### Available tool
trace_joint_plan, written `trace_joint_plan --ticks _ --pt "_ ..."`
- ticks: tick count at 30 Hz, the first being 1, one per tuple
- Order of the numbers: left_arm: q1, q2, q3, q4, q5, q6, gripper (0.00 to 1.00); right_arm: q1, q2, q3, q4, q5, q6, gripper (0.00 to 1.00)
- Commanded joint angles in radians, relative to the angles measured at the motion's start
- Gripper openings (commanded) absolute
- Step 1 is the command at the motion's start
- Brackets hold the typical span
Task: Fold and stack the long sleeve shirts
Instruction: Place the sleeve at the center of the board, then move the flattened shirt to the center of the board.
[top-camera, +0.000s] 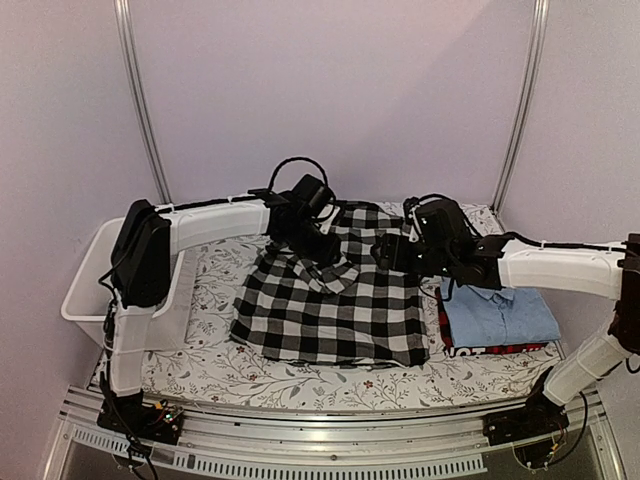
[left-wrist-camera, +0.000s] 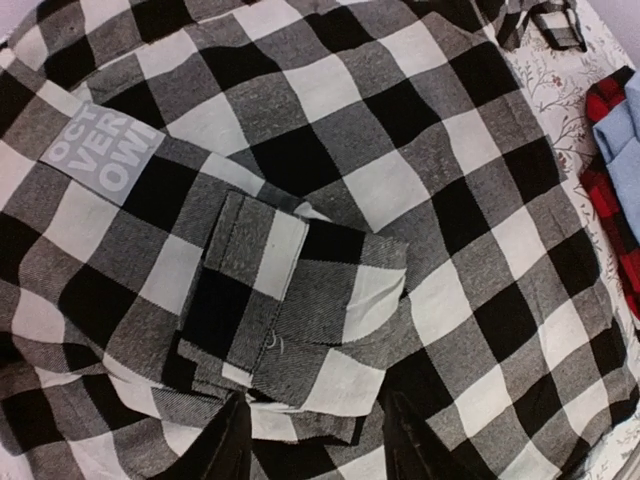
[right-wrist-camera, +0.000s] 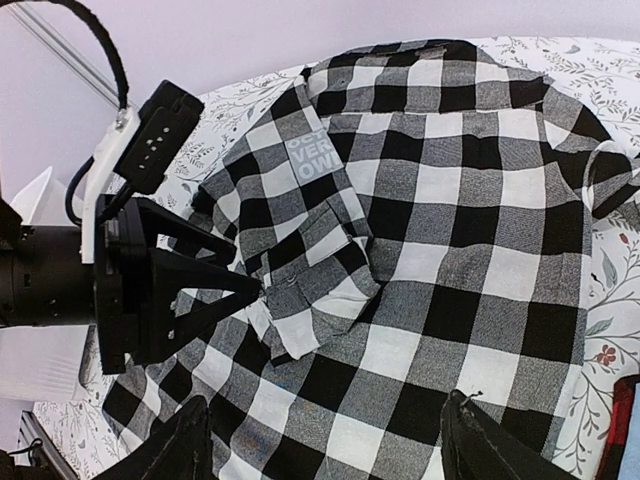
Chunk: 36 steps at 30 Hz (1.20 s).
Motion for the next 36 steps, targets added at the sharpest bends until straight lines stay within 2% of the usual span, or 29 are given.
trace_joint_plan --ticks 1,4,8,12,17,24,31,33,36 --pt "0.033 -0.177 -0.110 0.038 -0.059 -0.107 0.50 -0.005 0.075 0.075 -0.038 0.003 0.007 0.76" --pt "0.076 -0.305 -0.287 0.037 -0.107 -0.210 0.50 -0.005 0.097 0.063 -0.115 0.006 0.038 0.71" --pt "0.149 -0.469 -0.605 0.095 -0.074 -0.288 0.49 0.004 0.070 -0.010 -0.254 -0.006 0.094 0.68" --pt "0.144 -0.539 -0.753 0.081 -0.061 -0.333 0.49 0.022 -0.050 -0.126 -0.292 -0.034 0.138 0.68" --pt "0.120 -0.631 -0.893 0.028 -0.135 -0.422 0.49 0.076 -0.102 -0.193 -0.350 -0.051 0.196 0.67" --pt "0.107 -0.694 -1.019 0.048 -0.140 -0.465 0.50 0.104 -0.120 -0.298 -0.348 -0.071 0.266 0.61" --pt "0.107 -0.644 -1.018 0.124 -0.107 -0.437 0.50 0.124 -0.123 -0.343 -0.335 -0.078 0.308 0.55" --pt "0.103 -0.621 -1.022 0.132 -0.095 -0.436 0.47 0.125 -0.122 -0.357 -0.323 -0.083 0.316 0.52" --pt "0.100 -0.601 -1.037 0.126 -0.092 -0.445 0.30 0.129 -0.120 -0.370 -0.302 -0.087 0.322 0.46"
